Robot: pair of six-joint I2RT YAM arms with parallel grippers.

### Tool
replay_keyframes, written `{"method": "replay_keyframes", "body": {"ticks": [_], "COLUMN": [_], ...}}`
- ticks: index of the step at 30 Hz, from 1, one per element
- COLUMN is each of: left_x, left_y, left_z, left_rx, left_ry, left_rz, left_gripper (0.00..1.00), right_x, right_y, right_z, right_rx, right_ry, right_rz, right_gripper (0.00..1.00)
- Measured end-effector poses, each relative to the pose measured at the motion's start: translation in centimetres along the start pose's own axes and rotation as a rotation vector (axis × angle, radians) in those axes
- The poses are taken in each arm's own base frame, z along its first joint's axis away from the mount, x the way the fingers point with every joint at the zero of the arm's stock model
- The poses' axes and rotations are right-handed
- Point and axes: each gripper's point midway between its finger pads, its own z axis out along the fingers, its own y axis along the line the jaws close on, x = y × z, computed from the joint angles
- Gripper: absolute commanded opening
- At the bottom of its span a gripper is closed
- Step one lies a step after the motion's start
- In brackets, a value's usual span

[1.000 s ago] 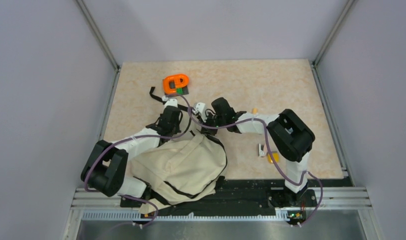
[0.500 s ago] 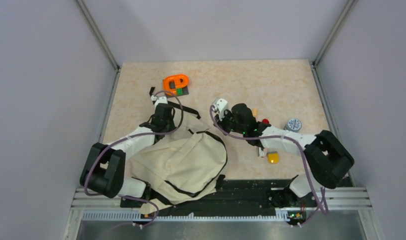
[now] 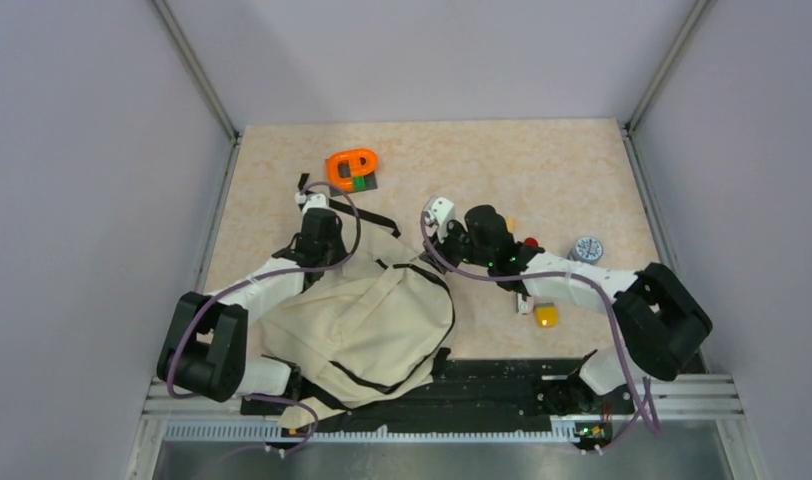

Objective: Pack the student bag
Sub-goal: Zip the student bag at the center of the board.

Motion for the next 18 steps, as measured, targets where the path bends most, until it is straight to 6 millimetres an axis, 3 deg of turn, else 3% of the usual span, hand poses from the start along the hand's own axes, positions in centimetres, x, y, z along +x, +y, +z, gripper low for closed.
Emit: {"method": "replay_keyframes", "body": {"ticks": [7,13,18], "left_x": [-0.1,0.0,0.0], "left_y": [-0.3,-0.4,-0.4], "left_z": [0.0,-0.1,-0.1], "left_rx": [0.016,0.025,0.03], "left_ry": [0.0,0.003,0.006], "left_rz": [0.009,0.015,0.019], "left_gripper": [0.0,0.0,0.0], "right_x": [0.9,3.2,5.0], "right_y": [1.6,2.9,2.7], "right_z": [3.6,5.2,7.0], "right_rx": [-0.172,-0.302,-0.353], "right_ry": [0.062,0.106,0.156], "right_rz": [-0.084,-0.172,-0.242], "right_gripper": [0.52,0.52,0.52]}}
